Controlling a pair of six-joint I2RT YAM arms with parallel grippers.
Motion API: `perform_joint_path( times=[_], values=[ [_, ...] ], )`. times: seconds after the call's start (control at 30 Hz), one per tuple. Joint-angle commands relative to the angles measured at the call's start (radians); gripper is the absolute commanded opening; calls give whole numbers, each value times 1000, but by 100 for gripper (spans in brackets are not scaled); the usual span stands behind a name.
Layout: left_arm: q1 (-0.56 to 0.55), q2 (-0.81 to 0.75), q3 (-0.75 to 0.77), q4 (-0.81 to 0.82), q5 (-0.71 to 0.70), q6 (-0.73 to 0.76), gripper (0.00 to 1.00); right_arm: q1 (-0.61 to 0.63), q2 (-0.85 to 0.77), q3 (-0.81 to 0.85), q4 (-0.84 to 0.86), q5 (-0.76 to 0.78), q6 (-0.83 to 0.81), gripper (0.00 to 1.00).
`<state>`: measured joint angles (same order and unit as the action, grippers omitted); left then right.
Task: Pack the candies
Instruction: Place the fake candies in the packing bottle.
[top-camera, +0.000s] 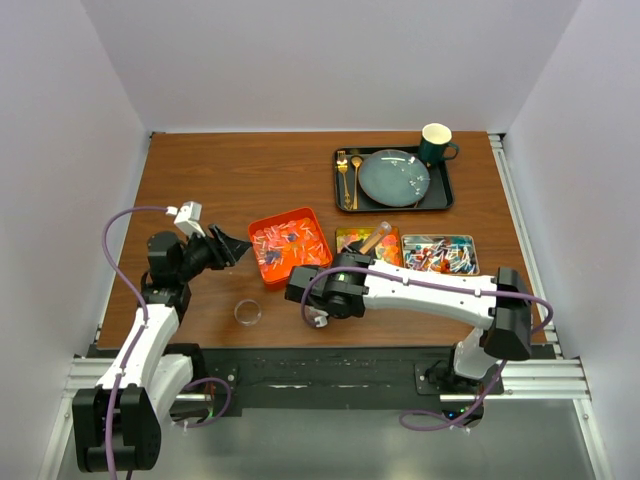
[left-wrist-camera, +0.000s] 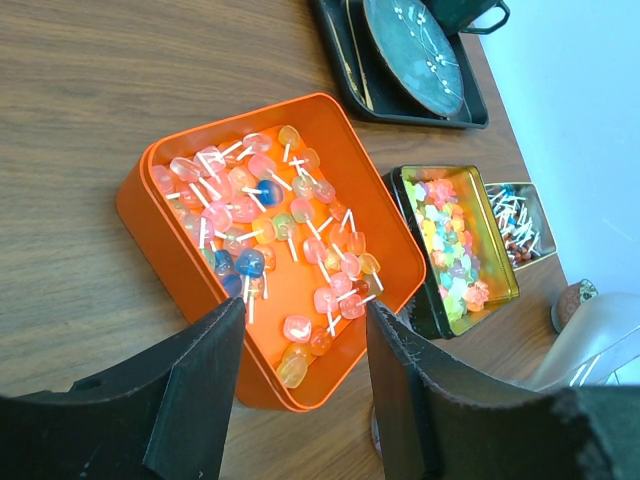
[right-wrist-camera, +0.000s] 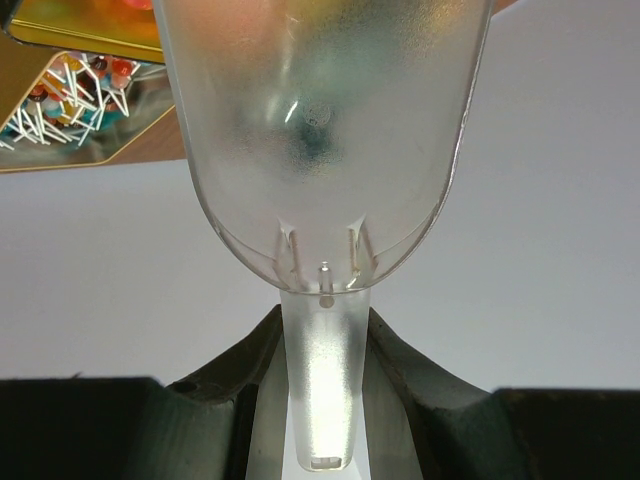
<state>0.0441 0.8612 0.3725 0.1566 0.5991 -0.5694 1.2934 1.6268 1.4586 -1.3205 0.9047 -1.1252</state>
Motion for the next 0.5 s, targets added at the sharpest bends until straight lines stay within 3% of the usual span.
perform_joint_path(
  times=[0.0, 0.07, 0.17, 0.27, 0.37, 0.47],
  values=[
    [7, -25, -1, 34, 19, -23, 56, -5, -24, 22, -273, 80, -58, 0],
    [8, -31, -4, 38, 34, -23, 55, -6, -21, 49, -272, 48, -53, 0],
    [8, -34, -23, 87, 103, -38, 45, -6, 4, 167, -272, -63, -13, 0],
    [4, -24, -34, 225, 260, -116, 0, -45, 59, 334, -270, -255, 105, 0],
    [-1, 28, 12, 346, 408, -184, 0, -149, 108, 419, -243, -404, 211, 0],
    [-1, 102, 84, 359, 502, -222, 0, -255, 130, 402, -159, -524, 240, 0]
  ],
)
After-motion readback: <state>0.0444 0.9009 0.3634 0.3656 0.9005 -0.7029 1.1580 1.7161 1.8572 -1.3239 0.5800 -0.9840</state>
